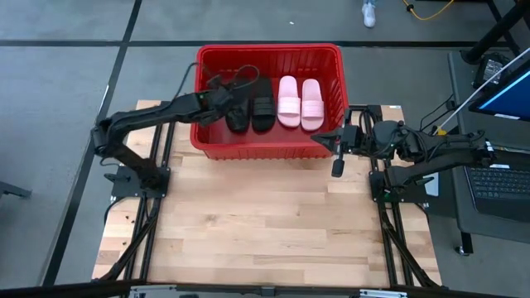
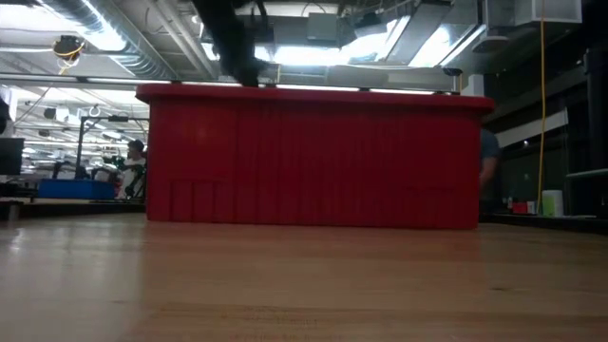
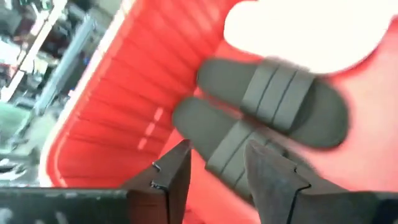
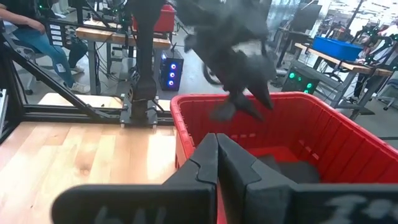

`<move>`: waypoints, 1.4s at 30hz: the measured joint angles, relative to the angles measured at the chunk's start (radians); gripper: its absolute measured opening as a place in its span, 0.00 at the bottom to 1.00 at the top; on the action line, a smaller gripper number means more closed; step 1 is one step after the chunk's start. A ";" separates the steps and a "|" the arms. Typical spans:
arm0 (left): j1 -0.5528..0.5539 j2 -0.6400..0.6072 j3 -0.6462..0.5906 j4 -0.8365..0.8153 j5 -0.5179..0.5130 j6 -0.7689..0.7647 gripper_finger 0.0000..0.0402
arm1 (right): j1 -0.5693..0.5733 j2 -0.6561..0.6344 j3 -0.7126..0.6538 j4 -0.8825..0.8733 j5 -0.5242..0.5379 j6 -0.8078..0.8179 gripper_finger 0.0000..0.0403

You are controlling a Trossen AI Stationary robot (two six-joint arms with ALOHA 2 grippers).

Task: Pick and place slides into bin
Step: Return to Home Position

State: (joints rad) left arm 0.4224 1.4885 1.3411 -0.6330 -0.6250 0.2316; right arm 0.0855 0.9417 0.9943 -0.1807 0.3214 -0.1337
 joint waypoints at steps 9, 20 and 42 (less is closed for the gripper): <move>-0.121 -0.187 0.000 0.171 0.215 -0.097 0.15 | 0.000 0.000 0.000 0.028 0.000 0.076 0.02; -0.359 -0.394 -0.193 0.407 0.127 -0.128 0.00 | 0.073 -0.018 0.000 0.009 -0.002 0.076 0.01; -0.508 -1.091 -0.984 0.999 0.165 -0.029 0.00 | 0.142 -0.019 0.000 -0.054 -0.002 0.133 0.01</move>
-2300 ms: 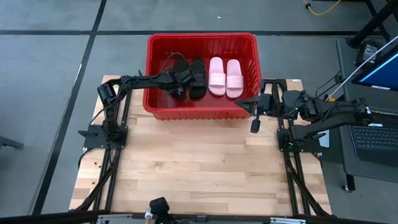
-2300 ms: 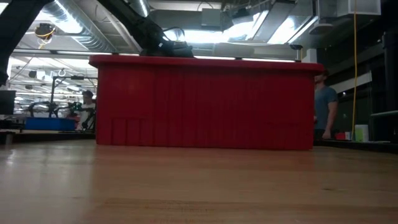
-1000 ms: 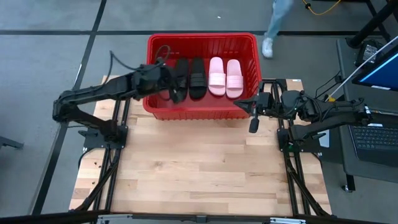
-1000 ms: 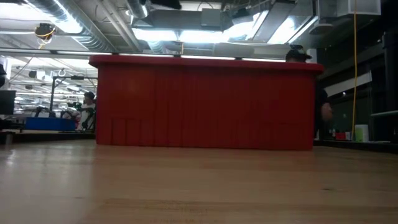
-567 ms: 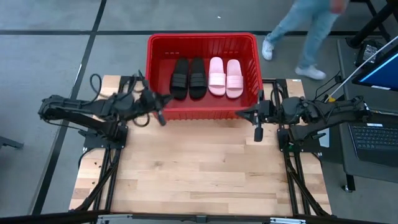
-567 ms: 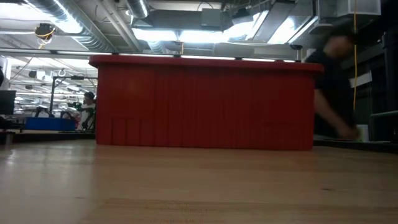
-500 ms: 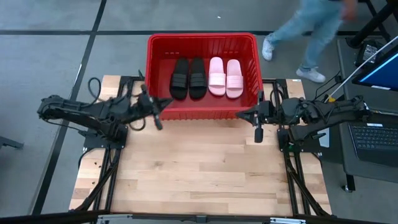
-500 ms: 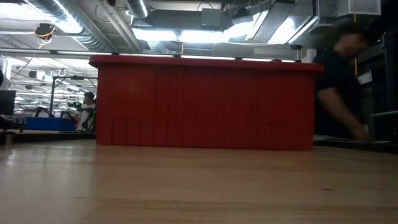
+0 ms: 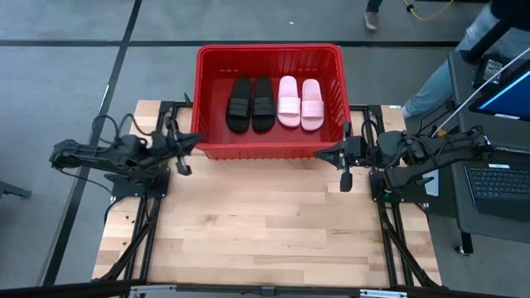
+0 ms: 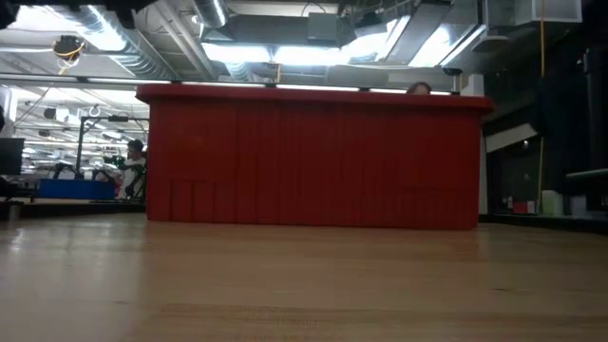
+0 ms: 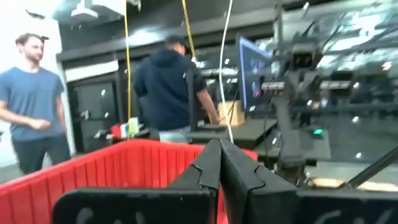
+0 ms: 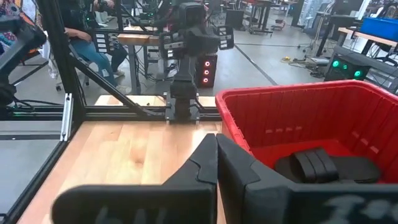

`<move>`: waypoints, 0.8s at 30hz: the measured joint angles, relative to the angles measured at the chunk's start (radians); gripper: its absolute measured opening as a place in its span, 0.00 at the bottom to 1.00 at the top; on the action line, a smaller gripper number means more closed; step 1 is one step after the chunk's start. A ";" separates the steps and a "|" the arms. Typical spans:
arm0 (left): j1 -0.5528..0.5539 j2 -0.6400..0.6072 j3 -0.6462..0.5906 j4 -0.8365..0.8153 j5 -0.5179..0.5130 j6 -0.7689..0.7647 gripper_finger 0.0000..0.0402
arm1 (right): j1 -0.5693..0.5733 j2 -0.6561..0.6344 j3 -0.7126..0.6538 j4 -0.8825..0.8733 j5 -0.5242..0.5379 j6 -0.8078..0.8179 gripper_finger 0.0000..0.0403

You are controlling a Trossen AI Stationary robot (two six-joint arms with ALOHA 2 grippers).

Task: Pick and place slides into bin
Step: Return to Home Position

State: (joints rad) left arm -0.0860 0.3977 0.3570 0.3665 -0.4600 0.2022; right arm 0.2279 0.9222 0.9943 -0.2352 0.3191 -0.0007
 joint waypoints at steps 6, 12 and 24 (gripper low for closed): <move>0.019 -0.163 -0.007 -0.192 0.092 -0.064 0.00 | 0.000 0.000 0.000 0.000 -0.001 0.024 0.01; 0.016 -0.189 -0.008 -0.291 0.165 -0.090 0.00 | 0.000 0.000 0.000 0.000 -0.001 0.023 0.01; 0.016 -0.186 -0.216 -0.058 0.268 -0.146 0.00 | 0.000 0.003 -0.171 0.238 -0.007 0.016 0.01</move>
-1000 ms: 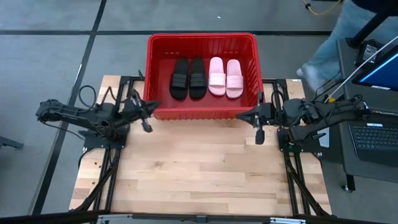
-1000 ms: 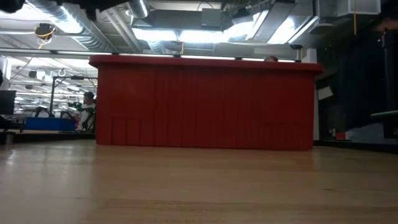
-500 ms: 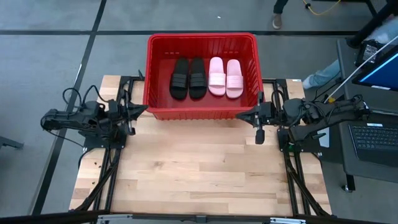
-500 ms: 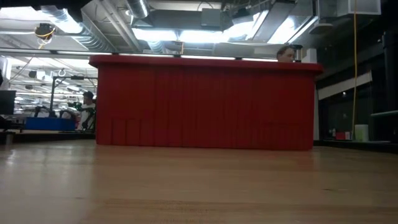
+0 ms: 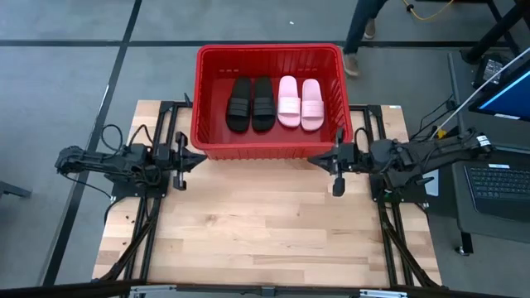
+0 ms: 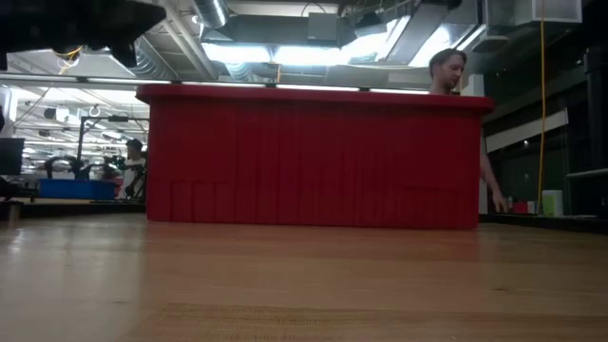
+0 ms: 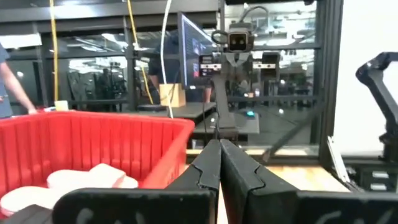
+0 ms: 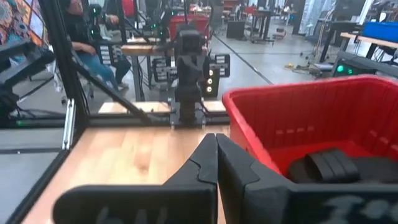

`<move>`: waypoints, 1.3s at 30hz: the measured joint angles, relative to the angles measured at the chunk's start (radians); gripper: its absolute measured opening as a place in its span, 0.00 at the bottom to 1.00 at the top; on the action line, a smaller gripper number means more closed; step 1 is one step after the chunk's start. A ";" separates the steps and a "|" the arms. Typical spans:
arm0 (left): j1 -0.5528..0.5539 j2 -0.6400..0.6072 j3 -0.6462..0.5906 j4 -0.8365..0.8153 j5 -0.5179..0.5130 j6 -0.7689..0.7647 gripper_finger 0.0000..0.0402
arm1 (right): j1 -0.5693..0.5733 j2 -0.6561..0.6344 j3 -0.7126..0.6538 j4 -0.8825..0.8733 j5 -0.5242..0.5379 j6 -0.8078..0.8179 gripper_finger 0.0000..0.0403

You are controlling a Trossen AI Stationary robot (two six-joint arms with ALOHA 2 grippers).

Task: Pick and place slides into bin
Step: Return to Home Position

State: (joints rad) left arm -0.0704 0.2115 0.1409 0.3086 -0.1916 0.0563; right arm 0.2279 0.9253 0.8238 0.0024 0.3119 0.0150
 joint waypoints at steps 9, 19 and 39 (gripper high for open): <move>0.000 -0.014 -0.107 0.033 0.131 0.121 0.00 | 0.000 0.000 -0.200 0.282 -0.001 -0.137 0.01; -0.001 -0.027 -0.133 -0.011 0.082 0.077 0.00 | 0.032 -0.001 -0.241 0.375 0.004 -0.095 0.01; 0.000 -0.026 -0.133 -0.176 -0.191 -0.038 0.00 | 0.038 -0.005 -0.242 0.277 0.127 -0.025 0.01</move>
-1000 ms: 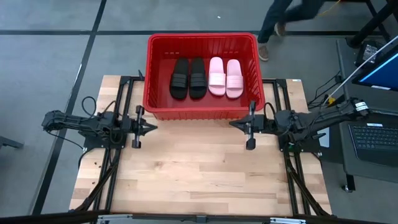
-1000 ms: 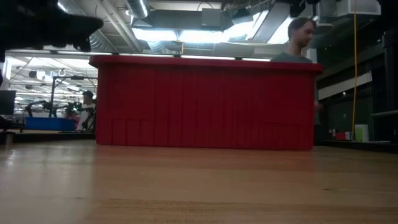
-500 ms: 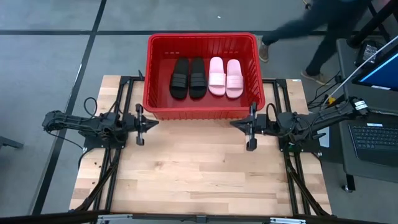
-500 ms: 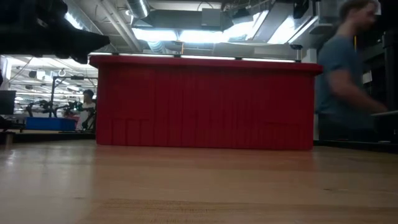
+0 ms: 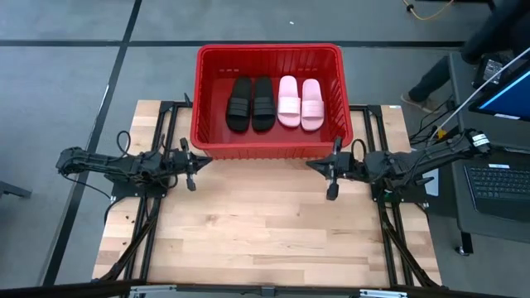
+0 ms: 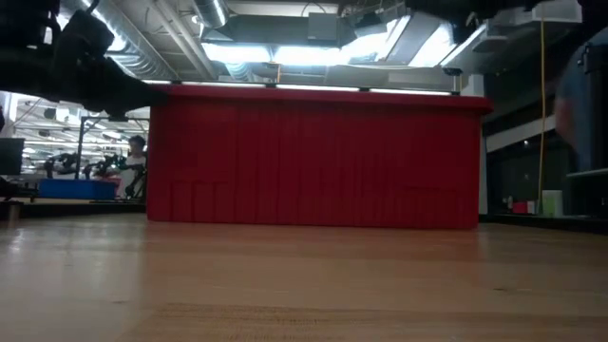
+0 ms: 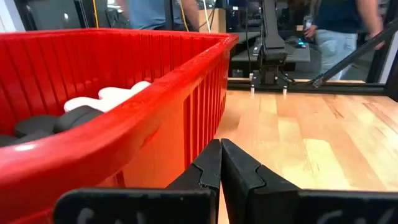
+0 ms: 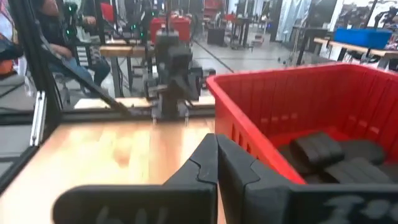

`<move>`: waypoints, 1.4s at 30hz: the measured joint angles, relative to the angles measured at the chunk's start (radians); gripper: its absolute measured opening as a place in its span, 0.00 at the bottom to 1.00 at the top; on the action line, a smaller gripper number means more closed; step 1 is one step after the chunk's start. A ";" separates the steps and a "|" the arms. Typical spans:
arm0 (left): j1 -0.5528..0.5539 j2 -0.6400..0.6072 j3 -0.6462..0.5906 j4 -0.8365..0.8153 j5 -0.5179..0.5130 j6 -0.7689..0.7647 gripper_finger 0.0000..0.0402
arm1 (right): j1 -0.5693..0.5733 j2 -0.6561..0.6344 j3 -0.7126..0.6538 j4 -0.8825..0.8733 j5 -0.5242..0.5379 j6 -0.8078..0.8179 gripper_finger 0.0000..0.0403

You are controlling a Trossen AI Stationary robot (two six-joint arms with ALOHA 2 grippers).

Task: Pick and place slides into bin
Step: Return to Home Position

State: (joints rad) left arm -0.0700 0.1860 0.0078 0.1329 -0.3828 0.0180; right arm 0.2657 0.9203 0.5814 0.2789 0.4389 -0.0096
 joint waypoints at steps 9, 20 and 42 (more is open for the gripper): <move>0.000 0.000 0.000 -0.013 0.001 -0.023 0.00 | 0.001 -0.142 -0.163 0.072 -0.002 0.035 0.01; 0.000 0.000 0.000 -0.008 0.001 -0.008 0.01 | 0.072 -0.491 -0.434 0.098 -0.004 0.013 0.01; 0.000 0.000 0.000 -0.002 0.002 -0.023 0.01 | 0.077 -0.524 -0.575 0.161 0.013 0.002 0.04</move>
State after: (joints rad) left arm -0.0700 0.1860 0.0078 0.1307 -0.3809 -0.0051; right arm 0.3424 0.3965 0.0067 0.4400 0.4519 -0.0072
